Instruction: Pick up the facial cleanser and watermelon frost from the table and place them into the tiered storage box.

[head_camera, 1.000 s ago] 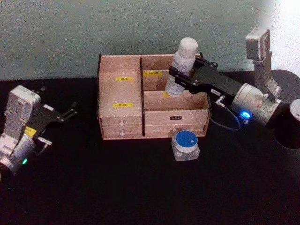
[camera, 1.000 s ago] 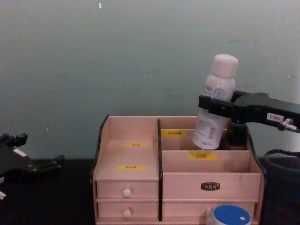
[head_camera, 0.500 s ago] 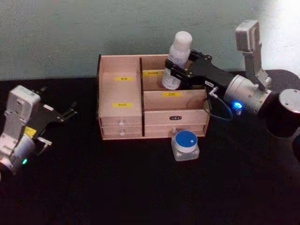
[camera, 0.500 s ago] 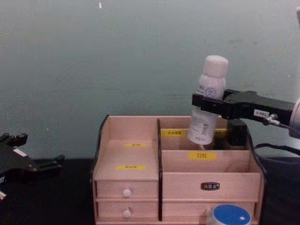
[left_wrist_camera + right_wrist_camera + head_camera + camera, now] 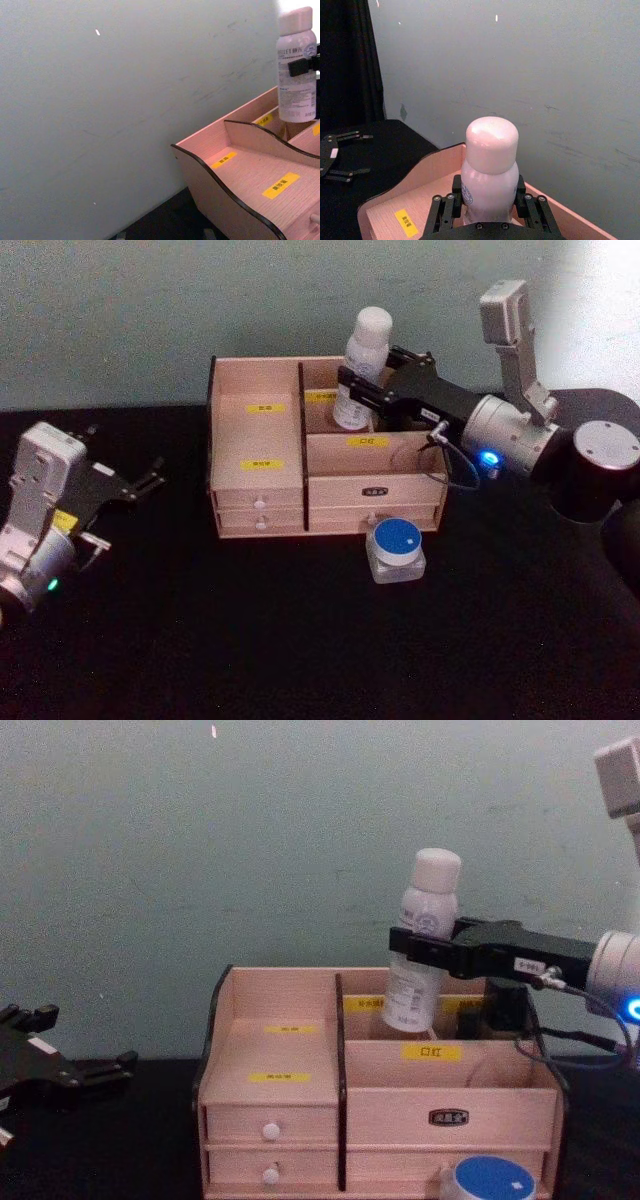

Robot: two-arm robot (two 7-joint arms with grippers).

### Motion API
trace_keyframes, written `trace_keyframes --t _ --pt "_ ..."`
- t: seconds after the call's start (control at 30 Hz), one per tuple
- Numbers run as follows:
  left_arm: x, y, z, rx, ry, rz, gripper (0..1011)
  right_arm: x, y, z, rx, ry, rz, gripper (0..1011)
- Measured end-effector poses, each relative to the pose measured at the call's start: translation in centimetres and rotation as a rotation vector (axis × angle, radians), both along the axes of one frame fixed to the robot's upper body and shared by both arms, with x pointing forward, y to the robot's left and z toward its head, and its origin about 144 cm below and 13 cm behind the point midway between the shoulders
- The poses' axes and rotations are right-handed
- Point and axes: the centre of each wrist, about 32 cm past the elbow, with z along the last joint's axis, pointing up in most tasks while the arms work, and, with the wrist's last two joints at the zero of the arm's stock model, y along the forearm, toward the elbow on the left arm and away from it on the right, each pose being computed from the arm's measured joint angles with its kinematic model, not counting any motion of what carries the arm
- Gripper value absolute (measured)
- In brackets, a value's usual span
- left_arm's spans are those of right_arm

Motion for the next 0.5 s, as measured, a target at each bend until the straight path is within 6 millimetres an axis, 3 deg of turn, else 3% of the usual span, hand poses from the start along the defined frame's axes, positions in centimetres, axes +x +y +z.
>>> trace_keyframes --t 0.5 --pt "0.0 0.0 0.0 0.0 0.0 0.0 1002 1.6 0.7 -0.4 -0.017 0.014 0.003 589"
